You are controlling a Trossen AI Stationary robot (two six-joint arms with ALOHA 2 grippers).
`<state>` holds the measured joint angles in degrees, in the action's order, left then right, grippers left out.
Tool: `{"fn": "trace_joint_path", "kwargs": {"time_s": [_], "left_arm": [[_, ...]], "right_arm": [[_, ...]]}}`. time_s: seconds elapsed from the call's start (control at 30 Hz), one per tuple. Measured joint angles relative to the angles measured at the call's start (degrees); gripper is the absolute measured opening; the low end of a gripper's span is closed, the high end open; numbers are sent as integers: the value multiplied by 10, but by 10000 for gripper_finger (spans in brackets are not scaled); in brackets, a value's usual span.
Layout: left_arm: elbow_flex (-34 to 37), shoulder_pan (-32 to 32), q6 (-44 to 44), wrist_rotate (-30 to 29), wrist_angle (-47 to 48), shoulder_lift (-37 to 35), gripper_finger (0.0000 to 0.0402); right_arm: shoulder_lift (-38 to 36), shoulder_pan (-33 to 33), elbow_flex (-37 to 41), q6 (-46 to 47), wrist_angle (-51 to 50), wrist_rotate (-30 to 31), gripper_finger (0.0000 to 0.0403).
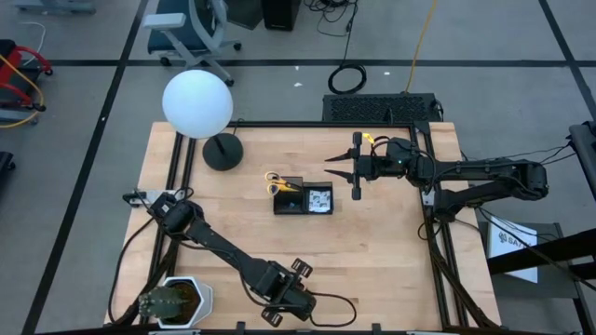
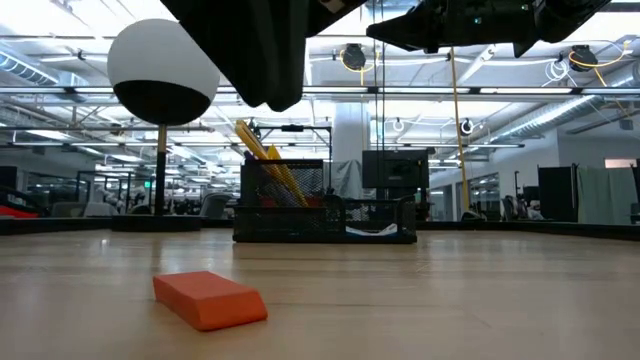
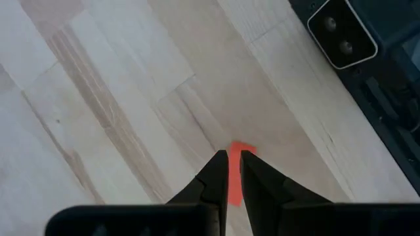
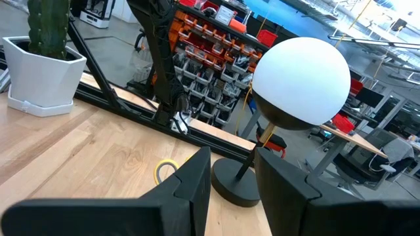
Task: Pick and place office supplies into organizer
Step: Put the orange eraser into the desk organizer
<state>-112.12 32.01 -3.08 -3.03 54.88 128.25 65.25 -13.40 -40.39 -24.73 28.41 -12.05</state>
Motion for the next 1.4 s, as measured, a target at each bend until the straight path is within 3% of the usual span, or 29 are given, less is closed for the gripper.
{"fn": "trace_joint_path", "kwargs": {"time_s": [0.6,0.73,1.1,1.23,1.4], "left_arm": [[39,4,-56,-16,3,-1,51],[39,4,-56,-17,-1,-1,88],[39,7,-53,-11,-10,-1,260],[39,9,-54,0,-7,-1,284],[39,9,-71,17,-5,-1,278]], "right_arm": [[0,0,0,0,0,0,110],[0,0,0,0,0,0,110],[0,0,0,0,0,0,110],[0,0,0,0,0,0,110],[0,0,0,0,0,0,110]]}}
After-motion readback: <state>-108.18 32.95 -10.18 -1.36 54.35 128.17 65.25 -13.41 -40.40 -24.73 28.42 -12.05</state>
